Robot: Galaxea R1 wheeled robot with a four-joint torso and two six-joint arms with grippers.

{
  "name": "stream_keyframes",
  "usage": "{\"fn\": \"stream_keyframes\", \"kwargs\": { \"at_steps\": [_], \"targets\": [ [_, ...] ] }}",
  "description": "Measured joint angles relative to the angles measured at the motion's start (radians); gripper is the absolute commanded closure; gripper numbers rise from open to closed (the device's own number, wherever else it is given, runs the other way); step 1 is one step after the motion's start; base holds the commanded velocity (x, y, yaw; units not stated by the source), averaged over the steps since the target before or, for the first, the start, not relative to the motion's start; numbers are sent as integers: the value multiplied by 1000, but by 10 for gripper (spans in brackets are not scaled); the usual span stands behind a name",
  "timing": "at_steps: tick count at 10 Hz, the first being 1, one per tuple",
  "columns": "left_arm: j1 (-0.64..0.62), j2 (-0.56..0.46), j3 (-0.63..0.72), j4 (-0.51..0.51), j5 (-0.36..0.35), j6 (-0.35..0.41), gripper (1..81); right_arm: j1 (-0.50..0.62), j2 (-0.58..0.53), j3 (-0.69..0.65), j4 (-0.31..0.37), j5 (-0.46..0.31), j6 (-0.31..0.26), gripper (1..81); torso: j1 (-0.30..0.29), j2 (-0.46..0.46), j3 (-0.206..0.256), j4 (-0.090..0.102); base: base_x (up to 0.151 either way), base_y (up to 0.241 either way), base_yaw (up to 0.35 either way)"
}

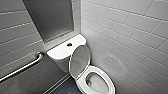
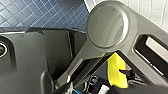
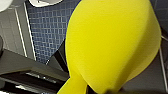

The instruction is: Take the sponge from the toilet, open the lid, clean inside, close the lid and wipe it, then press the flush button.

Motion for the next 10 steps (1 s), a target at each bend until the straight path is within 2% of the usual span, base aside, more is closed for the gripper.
{"fn": "stream_keyframes", "kwargs": {
  "at_steps": [1, 2, 3, 5, 6, 8, 10],
  "targets": [
    [28, 30, -36, 11, -2, 3, 10, -18, -5, 0, 20, 6, -10, 811, 0, 0, 0, 0, 0, 0, 0],
    [48, 52, -76, 21, -3, 4, 10, -43, 4, 0, 41, 22, -51, 811, 0, 0, 0, 0, 0, 0, 0],
    [65, 72, -110, 29, -2, 6, 10, -66, 14, 7, 81, 29, -118, 811, 0, 0, 1, 0, 0, 0, 0],
    [116, 109, -127, 42, -5, 7, 10, -80, 1, 77, 216, 63, -258, 811, 0, -1, 1, 0, 0, 0, 0],
    [128, 119, -141, 51, -6, 11, 10, -80, -19, 128, 256, 82, -299, 811, 0, -1, 1, 0, 0, 0, 0],
    [144, 143, -193, 57, -8, 13, 10, -81, -67, 186, 245, 86, -346, 811, 0, -1, 2, 0, 0, 0, 0],
    [171, 176, -272, 59, -10, 14, 10, -70, -122, 213, 219, 150, -353, 811, 0, -1, 2, 0, 0, 0, 0]
  ]
}}
